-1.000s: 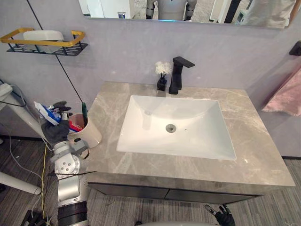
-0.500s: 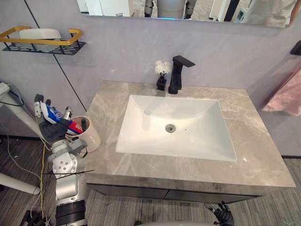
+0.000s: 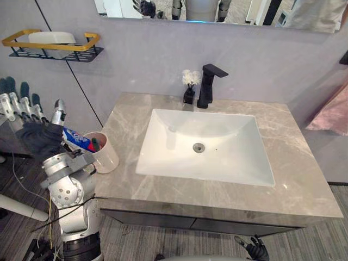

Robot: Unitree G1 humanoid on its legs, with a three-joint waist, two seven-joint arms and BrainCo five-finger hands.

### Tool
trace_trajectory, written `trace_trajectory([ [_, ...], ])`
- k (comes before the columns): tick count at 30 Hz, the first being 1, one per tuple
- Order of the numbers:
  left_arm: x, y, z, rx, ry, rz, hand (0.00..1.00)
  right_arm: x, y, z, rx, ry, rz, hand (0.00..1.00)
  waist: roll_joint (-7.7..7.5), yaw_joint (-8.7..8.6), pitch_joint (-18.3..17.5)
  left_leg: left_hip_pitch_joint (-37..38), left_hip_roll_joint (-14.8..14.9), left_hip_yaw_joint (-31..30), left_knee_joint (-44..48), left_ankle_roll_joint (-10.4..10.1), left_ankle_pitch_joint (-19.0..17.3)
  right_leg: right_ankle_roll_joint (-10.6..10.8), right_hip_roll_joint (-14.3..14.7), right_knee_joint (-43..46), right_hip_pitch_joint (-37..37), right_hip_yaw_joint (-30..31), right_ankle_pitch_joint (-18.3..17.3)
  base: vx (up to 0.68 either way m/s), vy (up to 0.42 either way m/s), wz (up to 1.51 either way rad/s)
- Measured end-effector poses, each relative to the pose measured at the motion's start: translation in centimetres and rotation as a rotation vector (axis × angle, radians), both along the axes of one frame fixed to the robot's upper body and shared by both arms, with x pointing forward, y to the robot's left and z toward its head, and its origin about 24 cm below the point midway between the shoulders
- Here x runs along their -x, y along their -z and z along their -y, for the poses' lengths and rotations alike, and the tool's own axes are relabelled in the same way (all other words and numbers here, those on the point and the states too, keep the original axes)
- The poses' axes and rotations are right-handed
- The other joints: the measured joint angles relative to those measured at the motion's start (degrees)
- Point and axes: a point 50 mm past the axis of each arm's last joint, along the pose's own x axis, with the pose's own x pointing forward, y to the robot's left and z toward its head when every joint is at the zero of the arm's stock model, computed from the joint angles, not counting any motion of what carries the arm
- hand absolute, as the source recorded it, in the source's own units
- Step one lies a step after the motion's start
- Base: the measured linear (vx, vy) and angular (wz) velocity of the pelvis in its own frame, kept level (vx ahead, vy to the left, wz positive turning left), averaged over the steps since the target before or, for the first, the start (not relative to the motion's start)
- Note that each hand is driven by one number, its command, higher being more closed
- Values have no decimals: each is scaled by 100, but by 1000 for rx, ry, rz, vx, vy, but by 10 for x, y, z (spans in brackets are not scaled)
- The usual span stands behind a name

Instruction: Organize washtable

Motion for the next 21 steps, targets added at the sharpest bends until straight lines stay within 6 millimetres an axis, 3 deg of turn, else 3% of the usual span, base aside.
trace_trajectory([
  [3, 12, 0, 0, 20, -25, 25, 0, -2, 0, -1, -1, -1, 6, 0, 24, 10, 16, 4, 2, -7, -14, 1, 1, -1, 0, 1, 6, -9, -2, 0, 0, 0],
  [10, 36, 24, -4, 127, -82, -37, 0, -2, 0, -6, -15, 4, 7, 0, 77, 109, 145, 132, 17, -29, -195, -8, 16, -5, -3, 63, 106, -105, -85, -31, -7, 6],
  [11, 38, 29, -3, 151, -84, -54, 100, -2, 1, -8, -21, 6, 5, 0, 38, 149, 166, 133, 20, -59, -197, -9, 16, 4, -21, 93, 110, -147, -120, 4, -3, 11],
  [16, 49, 51, -4, 234, -107, -138, 100, -7, 0, -13, -23, -9, 19, 0, -24, 165, 183, 125, 5, -74, -188, -1, 21, 26, -62, 100, 123, -189, -152, 12, 2, 4],
  [21, 42, 73, -3, 264, -82, -255, 100, -8, 0, -15, -16, -17, 15, 0, -64, 172, 207, 133, 0, -77, -191, -4, 17, 32, -76, 100, 145, -236, -157, -7, -2, 1],
])
